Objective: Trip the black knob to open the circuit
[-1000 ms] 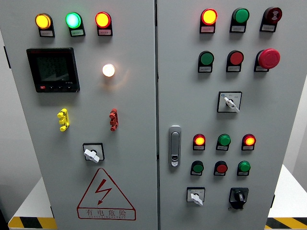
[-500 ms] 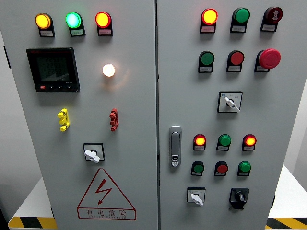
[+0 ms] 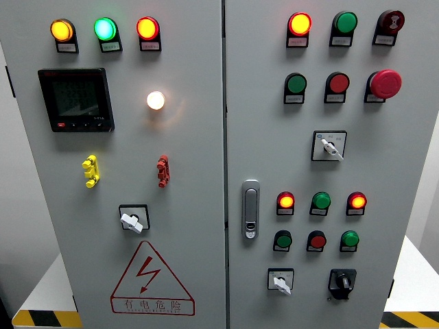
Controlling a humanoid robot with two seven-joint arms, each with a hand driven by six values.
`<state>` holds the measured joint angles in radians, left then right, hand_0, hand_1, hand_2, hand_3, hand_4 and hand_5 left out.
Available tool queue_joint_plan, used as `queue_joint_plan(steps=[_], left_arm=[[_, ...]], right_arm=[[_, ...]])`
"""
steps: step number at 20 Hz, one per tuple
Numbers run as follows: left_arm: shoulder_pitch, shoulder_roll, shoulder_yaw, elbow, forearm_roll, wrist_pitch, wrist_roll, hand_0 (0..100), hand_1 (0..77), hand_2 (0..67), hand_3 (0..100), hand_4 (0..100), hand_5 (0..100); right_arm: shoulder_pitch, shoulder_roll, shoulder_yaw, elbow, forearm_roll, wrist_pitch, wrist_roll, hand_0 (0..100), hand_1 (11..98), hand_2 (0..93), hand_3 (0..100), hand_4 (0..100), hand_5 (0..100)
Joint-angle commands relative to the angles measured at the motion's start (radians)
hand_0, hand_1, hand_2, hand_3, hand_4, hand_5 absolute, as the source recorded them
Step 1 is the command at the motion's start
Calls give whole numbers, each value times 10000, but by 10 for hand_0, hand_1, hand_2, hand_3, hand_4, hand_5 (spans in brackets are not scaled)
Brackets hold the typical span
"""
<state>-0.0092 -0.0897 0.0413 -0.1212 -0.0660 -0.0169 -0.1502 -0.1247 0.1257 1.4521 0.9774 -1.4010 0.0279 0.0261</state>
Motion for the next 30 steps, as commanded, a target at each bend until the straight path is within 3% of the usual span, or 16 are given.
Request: queue_joint_plan(steps=[1, 3, 7, 10, 12, 18, 21, 25, 30], left_arm=[[0, 7, 1, 0, 0, 0, -1, 0, 32, 129, 214, 67, 16], [0, 7, 1, 0, 0, 0, 14, 0, 32, 129, 214, 67, 16], [0, 7, 1, 0, 0, 0, -1, 0, 33, 129, 214, 67, 16], [0, 7, 1, 0, 0, 0, -1, 0, 32, 129, 214, 67, 16], [0, 7, 1, 0, 0, 0, -1, 0, 32, 129, 214, 67, 16], [0, 7, 1, 0, 0, 0, -1, 0, 33, 129, 214, 67, 16], [0, 7, 1, 0, 0, 0, -1, 0, 32, 129, 214, 67, 16], [0, 7, 1, 0, 0, 0, -1, 0, 32, 129, 214, 67, 16], [0, -8, 1, 0, 0, 0, -1, 0, 32, 129, 214, 67, 16]], right_arm=[[-301, 16, -300, 1527, 4, -615, -31, 724, 452, 72, 412, 384, 584], [-455, 77, -316, 2585, -11, -724, -122, 735, 463, 72, 456, 434, 621], [-471, 32, -255, 3936, -225, -785, -429, 752, 465, 71, 488, 473, 659], [-364, 78, -224, 5011, -807, -1229, -675, 759, 468, 71, 512, 524, 695], [-272, 78, -224, 5518, -1236, -1230, -721, 762, 474, 70, 533, 553, 721], [142, 93, -193, 5673, -1514, -1230, -890, 774, 474, 67, 566, 610, 757], [770, 139, -193, 5658, -1514, -1276, -1226, 781, 473, 64, 592, 662, 783], [1184, 154, -209, 5674, -1499, -1292, -1319, 787, 475, 61, 665, 728, 827], [1891, 185, -254, 5658, -1499, -1292, -1611, 789, 494, 57, 867, 917, 985]])
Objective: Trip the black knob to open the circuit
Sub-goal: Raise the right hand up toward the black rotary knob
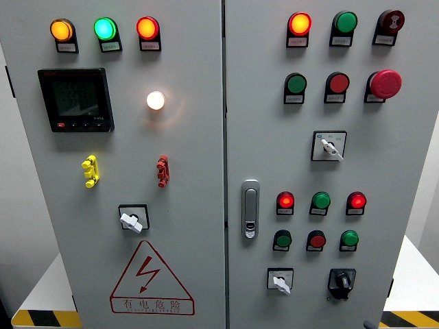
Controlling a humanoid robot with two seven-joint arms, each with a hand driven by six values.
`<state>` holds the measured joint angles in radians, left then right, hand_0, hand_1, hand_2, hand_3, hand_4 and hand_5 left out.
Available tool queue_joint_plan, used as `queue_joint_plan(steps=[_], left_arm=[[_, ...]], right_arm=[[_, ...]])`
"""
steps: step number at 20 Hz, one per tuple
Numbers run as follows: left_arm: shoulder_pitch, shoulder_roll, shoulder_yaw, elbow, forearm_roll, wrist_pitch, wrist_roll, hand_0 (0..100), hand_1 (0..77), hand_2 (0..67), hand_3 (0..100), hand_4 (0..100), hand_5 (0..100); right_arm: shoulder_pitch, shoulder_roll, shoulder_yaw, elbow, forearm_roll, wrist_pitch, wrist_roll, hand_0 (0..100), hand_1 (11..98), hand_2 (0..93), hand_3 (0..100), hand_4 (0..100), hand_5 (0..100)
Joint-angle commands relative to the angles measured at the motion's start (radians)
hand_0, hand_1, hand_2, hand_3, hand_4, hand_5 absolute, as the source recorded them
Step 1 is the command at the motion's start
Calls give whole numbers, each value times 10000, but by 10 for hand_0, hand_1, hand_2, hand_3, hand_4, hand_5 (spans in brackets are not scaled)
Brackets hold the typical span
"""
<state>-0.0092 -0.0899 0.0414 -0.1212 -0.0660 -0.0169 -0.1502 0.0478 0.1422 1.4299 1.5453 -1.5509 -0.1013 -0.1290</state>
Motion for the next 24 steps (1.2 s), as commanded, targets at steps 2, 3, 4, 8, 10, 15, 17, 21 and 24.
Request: queue_joint_plan(steps=[2, 3, 4, 8, 10, 15, 17, 21, 24], left_arm=[[0, -6, 0, 0, 0, 0, -1, 0, 32, 129, 214, 67, 16], [-15, 10, 0, 0, 0, 0, -1, 0, 32, 129, 214, 67, 16], [0, -5, 0, 0, 0, 0, -1, 0, 32, 129, 214, 67, 16], [-15, -5, 0, 0, 0, 0, -1, 0, 32, 129, 214, 67, 16], [-15, -6, 0, 0, 0, 0, -1, 0, 33, 129, 214, 67, 16], [-15, -6, 0, 0, 0, 0, -1, 0, 33, 129, 214, 67, 16], [-15, -6, 0, 0, 0, 0, -1, 0, 32, 129, 214, 67, 16], [-15, -6, 0, 0, 0, 0, 14, 0, 32, 129, 214, 67, 16], [-15, -6, 0, 0, 0, 0, -1, 0, 32, 129, 214, 67, 16]], right_arm=[[257, 20, -64, -51, 0, 0, -75, 794, 498, 55, 941, 998, 1000], [288, 20, -64, -52, 0, 0, -105, 796, 502, 54, 959, 1000, 1000], [304, 20, -79, -52, 0, 0, -121, 799, 509, 53, 972, 1000, 1000], [640, 35, -79, -250, 0, 0, -136, 810, 553, 52, 977, 1000, 1000], [855, 35, -79, -327, 0, 0, -228, 828, 590, 51, 969, 1000, 1000], [1102, 35, -79, -466, 1, 0, -259, 1000, 718, 51, 934, 989, 1000], [1147, 50, -79, -481, 1, 0, -259, 1000, 776, 51, 923, 964, 1000], [1300, 50, -79, -558, 16, 0, -259, 1000, 808, 51, 918, 952, 1000], [1378, 66, -79, -558, 16, 0, -274, 1000, 812, 51, 915, 949, 1000]])
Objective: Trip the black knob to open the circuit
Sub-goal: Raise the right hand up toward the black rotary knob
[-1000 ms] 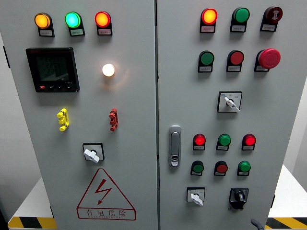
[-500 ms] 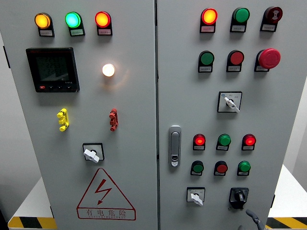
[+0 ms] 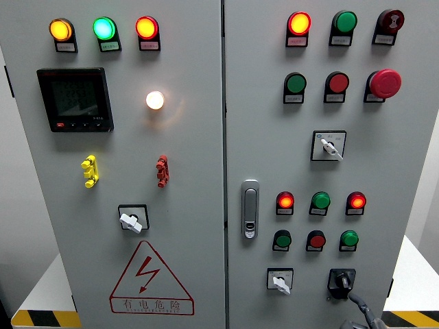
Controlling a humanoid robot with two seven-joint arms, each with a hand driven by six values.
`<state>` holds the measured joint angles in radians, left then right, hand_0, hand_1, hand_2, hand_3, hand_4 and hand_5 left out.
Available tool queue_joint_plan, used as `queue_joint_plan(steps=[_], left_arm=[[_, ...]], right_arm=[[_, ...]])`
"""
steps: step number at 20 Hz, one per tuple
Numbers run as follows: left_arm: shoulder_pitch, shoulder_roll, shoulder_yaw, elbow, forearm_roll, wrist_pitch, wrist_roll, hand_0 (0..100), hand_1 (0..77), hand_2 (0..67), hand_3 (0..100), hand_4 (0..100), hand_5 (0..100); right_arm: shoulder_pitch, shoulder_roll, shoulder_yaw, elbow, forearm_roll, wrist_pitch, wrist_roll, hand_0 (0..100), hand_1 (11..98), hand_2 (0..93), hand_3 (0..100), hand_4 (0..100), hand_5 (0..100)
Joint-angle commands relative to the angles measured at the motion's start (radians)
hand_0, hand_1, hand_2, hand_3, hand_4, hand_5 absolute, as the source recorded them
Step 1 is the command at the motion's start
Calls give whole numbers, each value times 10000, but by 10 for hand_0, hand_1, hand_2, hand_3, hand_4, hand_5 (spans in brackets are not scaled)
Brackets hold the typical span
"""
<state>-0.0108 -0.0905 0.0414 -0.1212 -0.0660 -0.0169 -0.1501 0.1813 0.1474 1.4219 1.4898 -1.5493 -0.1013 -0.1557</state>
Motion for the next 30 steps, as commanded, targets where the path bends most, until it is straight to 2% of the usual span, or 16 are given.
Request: queue_joint_plan(steps=[1, 6, 18, 30], left_arm=[[0, 0, 0, 0, 0, 0, -2, 0, 32, 129, 214, 67, 16], [0, 0, 0, 0, 0, 0, -2, 0, 33, 129, 214, 67, 16], [0, 0, 0, 0, 0, 0, -2, 0, 32, 129, 214, 67, 16], [0, 0, 0, 0, 0, 0, -2, 0, 32, 129, 214, 67, 16]], right_arm=[[59, 14, 1, -3, 0, 1, -53, 1000, 814, 52, 915, 949, 1000], [74, 14, -15, 12, 31, 1, -84, 1000, 816, 53, 914, 948, 1000], [258, 29, -122, 28, 321, -15, -436, 1000, 774, 57, 911, 956, 1000], [258, 45, -214, 74, 476, -15, -575, 1000, 762, 58, 913, 960, 1000]])
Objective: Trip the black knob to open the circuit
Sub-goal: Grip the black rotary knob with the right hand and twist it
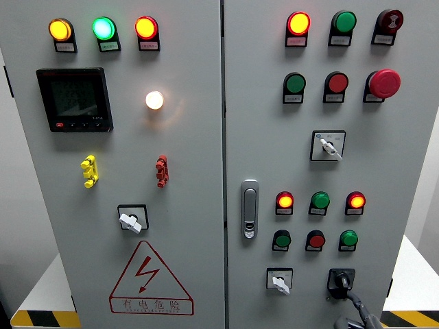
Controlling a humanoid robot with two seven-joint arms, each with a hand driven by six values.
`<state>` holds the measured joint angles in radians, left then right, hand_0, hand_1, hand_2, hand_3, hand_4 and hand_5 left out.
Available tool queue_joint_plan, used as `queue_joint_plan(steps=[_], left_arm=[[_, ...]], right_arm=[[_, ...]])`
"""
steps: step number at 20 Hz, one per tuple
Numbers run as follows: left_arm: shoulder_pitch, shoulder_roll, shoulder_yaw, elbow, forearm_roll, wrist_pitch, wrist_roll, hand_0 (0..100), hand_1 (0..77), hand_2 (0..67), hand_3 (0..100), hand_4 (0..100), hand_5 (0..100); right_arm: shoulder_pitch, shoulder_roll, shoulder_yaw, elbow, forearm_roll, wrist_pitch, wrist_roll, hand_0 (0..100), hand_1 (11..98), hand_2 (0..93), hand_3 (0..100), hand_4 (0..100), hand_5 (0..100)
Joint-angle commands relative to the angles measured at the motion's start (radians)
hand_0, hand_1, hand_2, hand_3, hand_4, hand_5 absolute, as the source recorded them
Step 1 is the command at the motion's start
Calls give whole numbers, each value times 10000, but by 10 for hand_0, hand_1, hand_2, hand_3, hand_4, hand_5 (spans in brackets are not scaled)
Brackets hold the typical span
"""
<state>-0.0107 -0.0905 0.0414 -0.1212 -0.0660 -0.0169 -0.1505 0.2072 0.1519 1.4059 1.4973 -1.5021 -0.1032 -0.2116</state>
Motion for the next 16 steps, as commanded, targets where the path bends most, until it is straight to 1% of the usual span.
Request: queue_joint_plan(steps=[1, 7, 8, 9, 12, 13, 16], left_arm=[[0, 0, 0, 0, 0, 0, 1, 0, 32, 129, 214, 67, 16], [0, 0, 0, 0, 0, 0, 1, 0, 32, 129, 214, 67, 16], [0, 0, 0, 0, 0, 0, 1, 0, 32, 129, 214, 67, 16], [0, 0, 0, 0, 0, 0, 16, 0, 32, 129, 214, 67, 16], [0, 0, 0, 0, 0, 0, 1, 0, 31, 129, 214, 67, 16], [15, 0, 0, 0, 0, 0, 16, 0, 31, 129, 214, 67, 16], [0, 0, 0, 0, 0, 0, 1, 0, 31, 129, 214, 67, 16]], right_arm=[[-1, 0, -99, -1, 3, 4, -32, 1000, 760, 58, 915, 962, 1000], [14, 0, -206, 14, 3, 4, -32, 1000, 742, 57, 926, 972, 1000], [14, -15, -222, 14, 3, 4, -32, 1000, 739, 57, 926, 974, 1000], [14, 0, -237, 14, 3, 4, -32, 1000, 737, 57, 927, 977, 1000], [14, 0, -253, 14, 3, 19, -32, 1000, 736, 57, 931, 981, 1000], [14, -15, -253, 14, 3, 19, -32, 1000, 733, 57, 932, 982, 1000], [14, -16, -268, 14, 3, 19, -32, 1000, 731, 58, 933, 985, 1000]])
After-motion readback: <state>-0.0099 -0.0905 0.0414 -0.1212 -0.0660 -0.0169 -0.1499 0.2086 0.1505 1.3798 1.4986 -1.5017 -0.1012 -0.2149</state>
